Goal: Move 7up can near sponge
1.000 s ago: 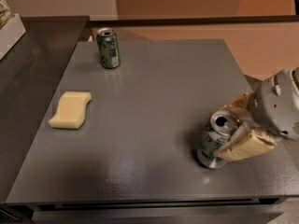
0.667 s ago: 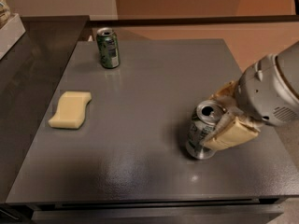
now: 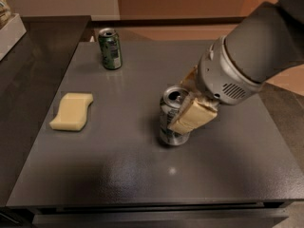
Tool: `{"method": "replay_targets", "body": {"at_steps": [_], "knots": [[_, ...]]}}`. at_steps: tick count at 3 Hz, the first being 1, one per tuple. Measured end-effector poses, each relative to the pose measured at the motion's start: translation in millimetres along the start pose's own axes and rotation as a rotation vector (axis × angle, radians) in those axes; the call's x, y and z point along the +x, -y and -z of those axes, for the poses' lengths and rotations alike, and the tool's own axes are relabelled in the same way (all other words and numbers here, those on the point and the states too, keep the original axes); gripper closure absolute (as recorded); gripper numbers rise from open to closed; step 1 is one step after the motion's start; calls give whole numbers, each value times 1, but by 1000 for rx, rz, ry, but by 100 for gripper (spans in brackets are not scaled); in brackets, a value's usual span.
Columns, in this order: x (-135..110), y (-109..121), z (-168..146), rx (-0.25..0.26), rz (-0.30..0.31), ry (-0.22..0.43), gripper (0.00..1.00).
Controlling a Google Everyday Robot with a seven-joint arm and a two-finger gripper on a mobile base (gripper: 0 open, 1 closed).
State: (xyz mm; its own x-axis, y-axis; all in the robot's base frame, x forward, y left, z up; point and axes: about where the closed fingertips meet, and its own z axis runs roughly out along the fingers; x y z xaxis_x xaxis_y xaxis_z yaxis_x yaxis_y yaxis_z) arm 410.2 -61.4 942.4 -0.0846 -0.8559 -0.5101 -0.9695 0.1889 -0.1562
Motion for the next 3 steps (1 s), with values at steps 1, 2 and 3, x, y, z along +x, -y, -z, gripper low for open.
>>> {"method": "replay_targets", "body": {"at_steps": [1,2,3], "knots": [[-29,13,-18,-6,-3,-3,100],[-59,23,-34,-18,0,5,100],[-84,31,-49,-31,6,18,100]]}}
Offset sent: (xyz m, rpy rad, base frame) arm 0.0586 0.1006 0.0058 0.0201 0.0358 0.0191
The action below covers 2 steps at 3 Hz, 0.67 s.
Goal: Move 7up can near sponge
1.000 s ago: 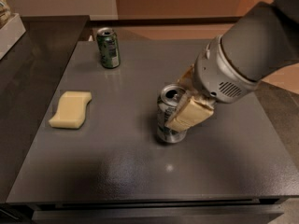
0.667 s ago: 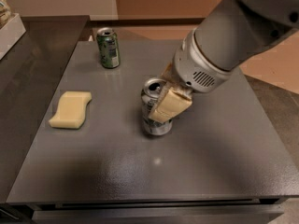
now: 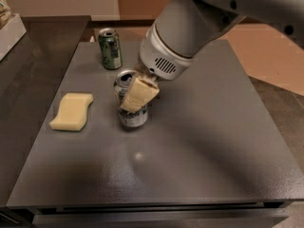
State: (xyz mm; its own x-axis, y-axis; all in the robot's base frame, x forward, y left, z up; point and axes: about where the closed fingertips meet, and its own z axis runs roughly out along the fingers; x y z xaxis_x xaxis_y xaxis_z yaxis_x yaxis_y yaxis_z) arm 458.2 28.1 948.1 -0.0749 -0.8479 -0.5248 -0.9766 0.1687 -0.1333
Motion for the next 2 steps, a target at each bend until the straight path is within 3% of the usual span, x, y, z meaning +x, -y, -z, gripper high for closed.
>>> {"method": "replay_targets", "body": {"at_steps": [2], "knots": [[-30,8,-27,-18,36,29,100]]}}
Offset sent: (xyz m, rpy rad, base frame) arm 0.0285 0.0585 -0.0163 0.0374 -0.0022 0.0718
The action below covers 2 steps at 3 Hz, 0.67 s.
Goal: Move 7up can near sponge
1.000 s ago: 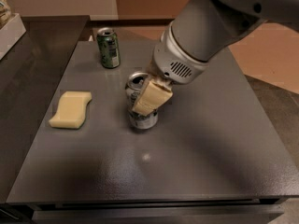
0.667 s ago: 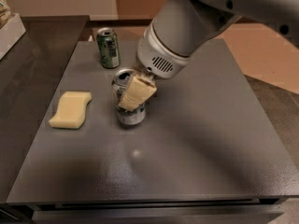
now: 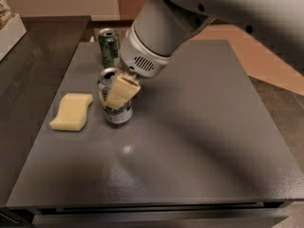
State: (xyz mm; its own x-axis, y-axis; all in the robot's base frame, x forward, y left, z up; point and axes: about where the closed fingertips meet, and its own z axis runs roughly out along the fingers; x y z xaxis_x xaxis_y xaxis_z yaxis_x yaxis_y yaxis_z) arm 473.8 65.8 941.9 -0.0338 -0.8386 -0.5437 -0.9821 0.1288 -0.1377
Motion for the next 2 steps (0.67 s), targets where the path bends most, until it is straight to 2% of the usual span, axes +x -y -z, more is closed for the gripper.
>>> {"method": "replay_targets", "body": {"at_steps": [1,2], "knots": [[-10,1,-15,-20,28,9,85],[-16,2,-30,-42,45,10,62]]}}
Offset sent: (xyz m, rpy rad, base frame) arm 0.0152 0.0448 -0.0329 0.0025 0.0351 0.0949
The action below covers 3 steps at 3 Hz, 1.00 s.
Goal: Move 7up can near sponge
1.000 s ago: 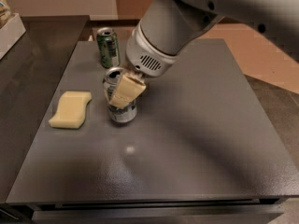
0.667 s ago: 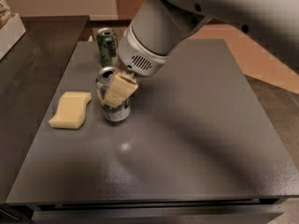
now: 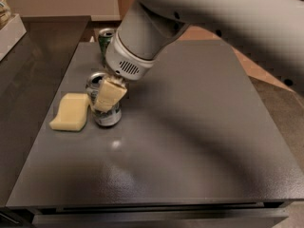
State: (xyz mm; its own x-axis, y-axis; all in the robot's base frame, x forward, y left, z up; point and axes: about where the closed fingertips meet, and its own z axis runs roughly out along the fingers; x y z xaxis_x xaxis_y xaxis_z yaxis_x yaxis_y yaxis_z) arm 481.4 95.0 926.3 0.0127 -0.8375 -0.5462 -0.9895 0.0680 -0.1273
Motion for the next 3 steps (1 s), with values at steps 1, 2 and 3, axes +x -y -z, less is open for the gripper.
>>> {"method": "replay_targets", "body": {"at_steps": [1,2,3], "knots": [[-2,1,-13,-17,7,-3,39],[-2,2,-22,-29,11,-6,16],[-3,0,-21,-28,14,-6,0]]}}
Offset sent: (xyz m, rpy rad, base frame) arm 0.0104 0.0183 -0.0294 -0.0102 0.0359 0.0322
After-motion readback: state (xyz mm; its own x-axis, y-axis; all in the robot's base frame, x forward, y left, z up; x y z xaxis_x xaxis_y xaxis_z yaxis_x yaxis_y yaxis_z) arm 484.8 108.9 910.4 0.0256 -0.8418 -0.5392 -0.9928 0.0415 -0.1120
